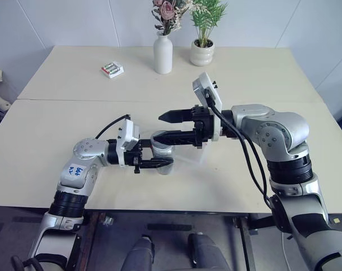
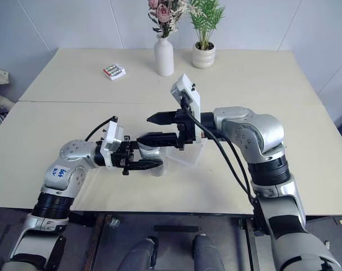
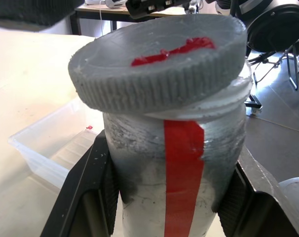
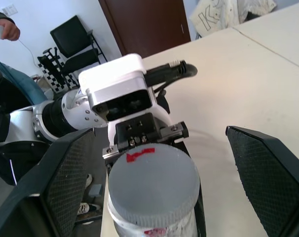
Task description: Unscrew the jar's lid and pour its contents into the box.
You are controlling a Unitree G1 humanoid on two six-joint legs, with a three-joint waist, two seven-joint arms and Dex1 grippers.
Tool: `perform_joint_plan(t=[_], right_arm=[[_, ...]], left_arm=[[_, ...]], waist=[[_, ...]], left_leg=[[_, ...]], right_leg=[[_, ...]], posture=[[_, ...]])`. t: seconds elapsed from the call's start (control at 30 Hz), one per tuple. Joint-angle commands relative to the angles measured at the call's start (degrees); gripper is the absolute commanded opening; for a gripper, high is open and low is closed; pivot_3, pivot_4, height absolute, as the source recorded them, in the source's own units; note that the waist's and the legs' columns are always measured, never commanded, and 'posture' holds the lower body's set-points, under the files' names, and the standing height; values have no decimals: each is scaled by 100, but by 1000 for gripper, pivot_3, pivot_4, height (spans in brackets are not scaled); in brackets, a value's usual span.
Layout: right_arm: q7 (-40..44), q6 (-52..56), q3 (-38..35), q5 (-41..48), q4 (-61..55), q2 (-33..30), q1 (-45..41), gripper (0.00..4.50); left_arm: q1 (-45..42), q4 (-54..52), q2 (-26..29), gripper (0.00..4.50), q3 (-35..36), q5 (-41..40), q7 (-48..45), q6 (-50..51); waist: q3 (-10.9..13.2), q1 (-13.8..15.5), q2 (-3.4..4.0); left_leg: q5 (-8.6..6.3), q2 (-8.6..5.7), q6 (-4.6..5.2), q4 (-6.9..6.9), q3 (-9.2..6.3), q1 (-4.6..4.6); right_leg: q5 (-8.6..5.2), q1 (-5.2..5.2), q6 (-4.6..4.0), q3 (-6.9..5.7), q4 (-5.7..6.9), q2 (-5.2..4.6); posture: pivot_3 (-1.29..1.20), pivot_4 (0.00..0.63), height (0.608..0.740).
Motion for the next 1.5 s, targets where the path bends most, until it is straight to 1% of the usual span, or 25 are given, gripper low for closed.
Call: perform_joint_plan(t=[0.03,0.3,0.87,0.9,0.93,0.97,1.03,1.23,1.5], right_arm=[[63,-19,71,-1,-177,-63,-66,4474],[94,-113,212,-129,-42,-29,-50,4474],[211,-115,288,-89,-73,66,41,4474],[209,-115,277,-78,-74,80,52,4106],[208,-114,269,-72,-74,91,60,3945],[211,-119,268,-72,-78,98,69,3656],[203,-142,273,-92,-84,115,88,2979],[160,-177,91,29,-94,236,69,2979],[35,-75,-707,763,-88,579,-45,2979]], left_arm=[[-28,-247,6,2118,62,-99,8,-38],[-38,-260,11,2118,55,-105,18,-20],[-50,-271,32,2118,68,-108,33,-6],[-49,-272,33,2118,66,-106,33,-7],[-49,-273,33,2118,65,-105,33,-8],[-50,-273,33,2118,65,-106,33,-7],[-53,-273,32,2118,69,-106,37,-8],[-48,-285,40,2118,76,-110,42,0],[-18,-332,45,2118,76,-116,60,24]], waist=[[0,2,0],[0,5,0],[0,6,0],[0,6,0],[0,5,0],[0,5,0],[0,5,0],[0,4,0],[0,6,0]], left_leg=[[0,0,0,0,0,0],[0,-1,0,0,0,0],[0,-1,0,0,0,0],[0,-1,0,0,0,0],[0,-1,0,0,0,0],[0,-2,0,0,0,0],[0,-1,0,0,0,0],[0,-1,0,0,0,0],[0,-1,0,0,-1,0]], right_leg=[[0,0,0,0,0,1],[0,0,0,0,-1,-1],[0,0,0,0,-1,0],[0,0,0,0,-1,0],[0,0,0,0,-1,0],[0,0,0,0,-1,-1],[0,0,0,0,-1,-1],[0,0,0,0,-1,-1],[0,1,0,0,-1,-1]], posture=[[0,150,740],[0,150,740],[0,150,740],[0,150,740],[0,150,740],[0,150,740],[0,150,740],[0,150,740],[0,150,740]])
